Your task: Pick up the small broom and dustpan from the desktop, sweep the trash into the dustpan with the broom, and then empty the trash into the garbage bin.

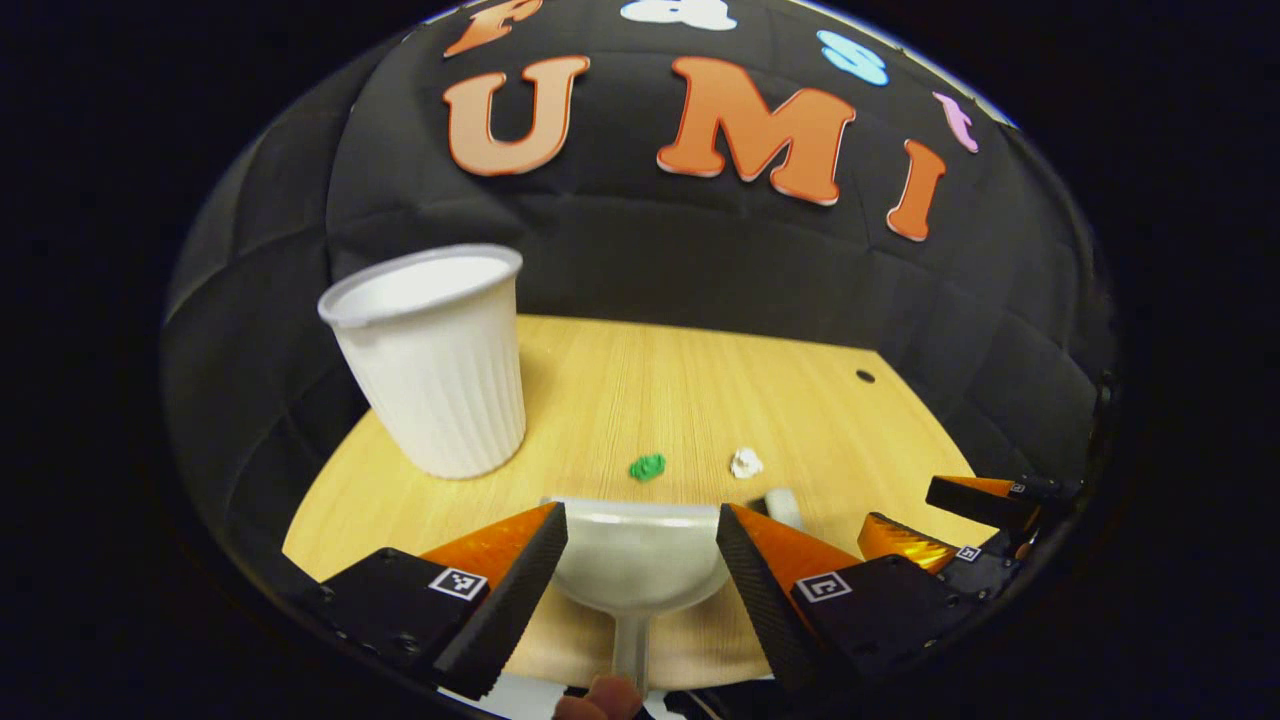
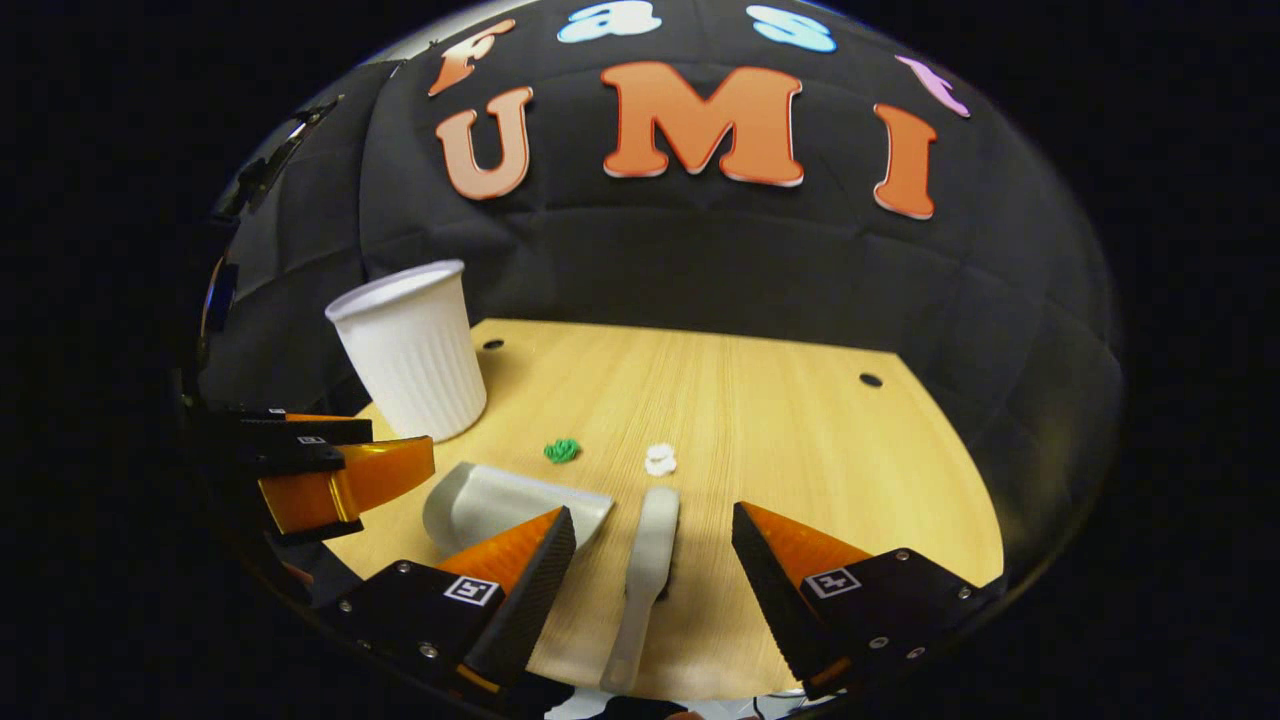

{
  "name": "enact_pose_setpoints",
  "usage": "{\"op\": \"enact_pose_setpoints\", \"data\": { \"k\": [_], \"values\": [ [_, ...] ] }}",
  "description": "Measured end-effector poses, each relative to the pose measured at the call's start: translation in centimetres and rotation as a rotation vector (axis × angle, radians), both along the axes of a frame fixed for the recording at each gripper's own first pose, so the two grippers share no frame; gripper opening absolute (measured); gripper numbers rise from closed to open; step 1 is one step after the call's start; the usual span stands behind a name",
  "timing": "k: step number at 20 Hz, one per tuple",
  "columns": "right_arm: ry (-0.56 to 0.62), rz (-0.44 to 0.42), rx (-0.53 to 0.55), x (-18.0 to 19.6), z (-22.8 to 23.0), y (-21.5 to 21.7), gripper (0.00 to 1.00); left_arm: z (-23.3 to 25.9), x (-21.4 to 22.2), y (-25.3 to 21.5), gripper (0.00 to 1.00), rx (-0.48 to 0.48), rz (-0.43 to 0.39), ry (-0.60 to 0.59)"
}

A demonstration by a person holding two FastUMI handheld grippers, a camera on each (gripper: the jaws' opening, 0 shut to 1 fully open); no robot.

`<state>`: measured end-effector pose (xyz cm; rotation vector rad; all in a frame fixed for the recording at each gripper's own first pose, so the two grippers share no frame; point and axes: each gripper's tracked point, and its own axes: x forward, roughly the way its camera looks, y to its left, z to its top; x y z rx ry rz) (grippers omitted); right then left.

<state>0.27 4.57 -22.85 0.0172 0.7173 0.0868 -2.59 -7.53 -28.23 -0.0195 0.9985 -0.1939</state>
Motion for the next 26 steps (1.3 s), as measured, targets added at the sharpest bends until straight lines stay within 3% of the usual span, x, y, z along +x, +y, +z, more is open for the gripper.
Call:
{"op": "enact_pose_setpoints", "data": {
  "k": [4,7,15,22,24,26],
  "values": [
    [0.180,0.013,0.000,-2.5,-4.8,0.0,0.95,-3.9,-1.4,-0.1,0.98,0.005,-0.005,0.275],
    [0.263,0.017,-0.002,-3.3,-6.8,-0.1,0.95,-3.7,-1.1,-0.7,0.98,-0.003,-0.019,0.403],
    [0.460,0.020,0.093,-4.4,-12.2,2.0,0.96,-5.0,-2.6,-0.2,0.98,0.032,-0.016,0.650],
    [0.535,0.023,0.092,-3.4,-13.9,2.0,0.95,-7.0,-2.4,-0.3,0.98,0.090,-0.039,0.762],
    [0.548,0.028,0.081,-3.3,-14.2,1.9,0.92,-7.4,-2.0,-0.2,0.98,0.106,-0.049,0.779],
    [0.558,0.024,0.053,-3.1,-14.5,1.3,0.76,-7.4,-2.1,-0.7,0.94,0.107,-0.063,0.801]
  ]
}}
